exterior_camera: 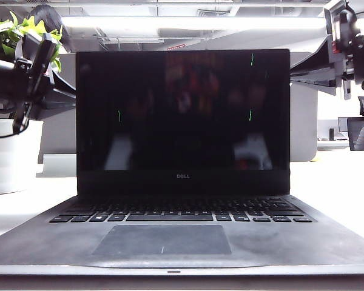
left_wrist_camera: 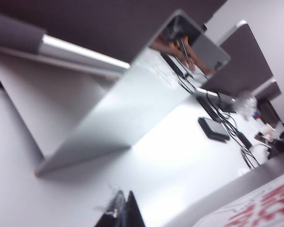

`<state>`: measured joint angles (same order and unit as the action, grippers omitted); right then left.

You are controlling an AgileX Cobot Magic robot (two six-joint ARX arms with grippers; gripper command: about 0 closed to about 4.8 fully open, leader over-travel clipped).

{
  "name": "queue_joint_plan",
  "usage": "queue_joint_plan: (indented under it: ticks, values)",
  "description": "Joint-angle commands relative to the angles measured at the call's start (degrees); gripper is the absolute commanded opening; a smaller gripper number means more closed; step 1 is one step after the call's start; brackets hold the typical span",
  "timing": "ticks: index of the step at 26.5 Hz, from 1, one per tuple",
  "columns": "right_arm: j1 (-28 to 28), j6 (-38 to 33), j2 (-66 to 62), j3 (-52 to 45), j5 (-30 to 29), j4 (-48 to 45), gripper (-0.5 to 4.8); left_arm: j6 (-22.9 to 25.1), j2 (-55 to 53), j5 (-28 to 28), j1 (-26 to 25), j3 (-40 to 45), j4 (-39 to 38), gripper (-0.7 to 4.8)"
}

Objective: Close the laptop lid.

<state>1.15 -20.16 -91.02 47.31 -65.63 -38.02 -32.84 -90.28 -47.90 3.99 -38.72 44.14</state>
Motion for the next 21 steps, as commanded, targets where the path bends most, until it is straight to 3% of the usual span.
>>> queue_joint_plan:
  ticks: [1,15,21]
  values:
    - [-0.02,-2.36,0.26,0.09,-6.10,1.51,-0.01,-1.09,0.17,-7.91,1.22,-0.17,-2.21,-0.05]
    - [0.00,-3.85,0.26,0.04,-12.72,16.41,-0.01,-9.64,0.17,-15.91,1.22,-0.15,-6.14,-0.05]
    - [-0.07,-1.99,0.26,-0.04,-14.16,24.13,-0.01,-10.05,0.17,-19.91,1.22,-0.15,-8.48,-0.05]
